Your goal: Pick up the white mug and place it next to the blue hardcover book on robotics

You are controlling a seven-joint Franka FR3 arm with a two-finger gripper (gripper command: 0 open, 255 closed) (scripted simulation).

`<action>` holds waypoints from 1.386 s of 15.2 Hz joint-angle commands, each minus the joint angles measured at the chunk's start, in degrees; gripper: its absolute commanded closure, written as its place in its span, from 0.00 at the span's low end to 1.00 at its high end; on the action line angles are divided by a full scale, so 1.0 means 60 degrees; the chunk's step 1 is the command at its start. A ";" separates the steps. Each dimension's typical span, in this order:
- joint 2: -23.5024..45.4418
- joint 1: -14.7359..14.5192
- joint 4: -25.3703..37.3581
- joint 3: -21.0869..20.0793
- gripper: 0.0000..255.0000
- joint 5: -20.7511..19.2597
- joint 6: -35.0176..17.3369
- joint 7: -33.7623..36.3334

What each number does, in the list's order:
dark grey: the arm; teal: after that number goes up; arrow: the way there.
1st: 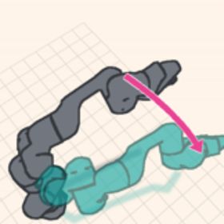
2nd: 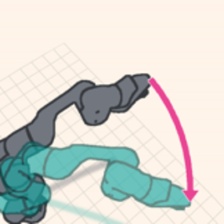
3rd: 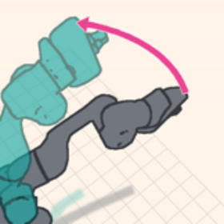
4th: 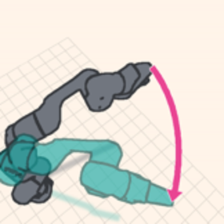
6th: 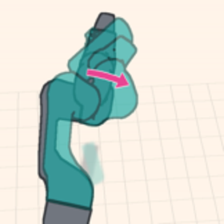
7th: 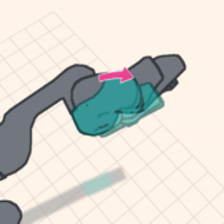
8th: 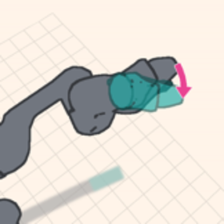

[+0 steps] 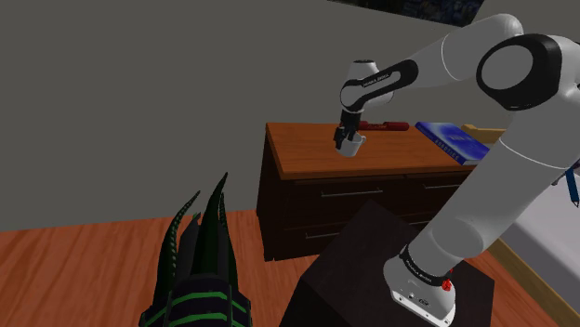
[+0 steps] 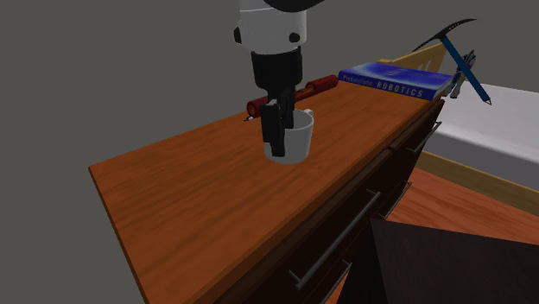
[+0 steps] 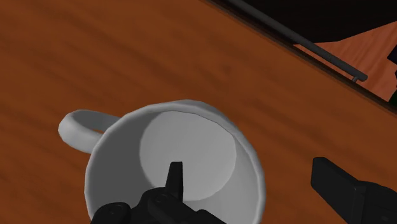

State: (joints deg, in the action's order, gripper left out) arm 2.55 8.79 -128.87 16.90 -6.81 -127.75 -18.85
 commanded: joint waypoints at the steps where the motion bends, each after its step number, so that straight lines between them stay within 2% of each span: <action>1: 0.0063 0.0000 -0.0101 -0.0002 0.00 0.0009 -0.0167 0.0011; 8: 0.0064 0.0000 -0.0098 -0.0002 0.00 0.0010 -0.0166 0.0011; 9: 0.0064 0.0000 -0.0098 -0.0002 1.00 0.0010 -0.0166 0.0011; 18: 0.0065 0.0000 -0.0099 -0.0002 1.00 0.0010 -0.0168 0.0010; 21: -0.0175 -0.0012 0.0049 -0.0006 1.00 -0.0042 0.0214 0.0023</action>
State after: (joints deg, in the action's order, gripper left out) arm 1.90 8.74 -128.93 16.88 -6.98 -127.22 -18.73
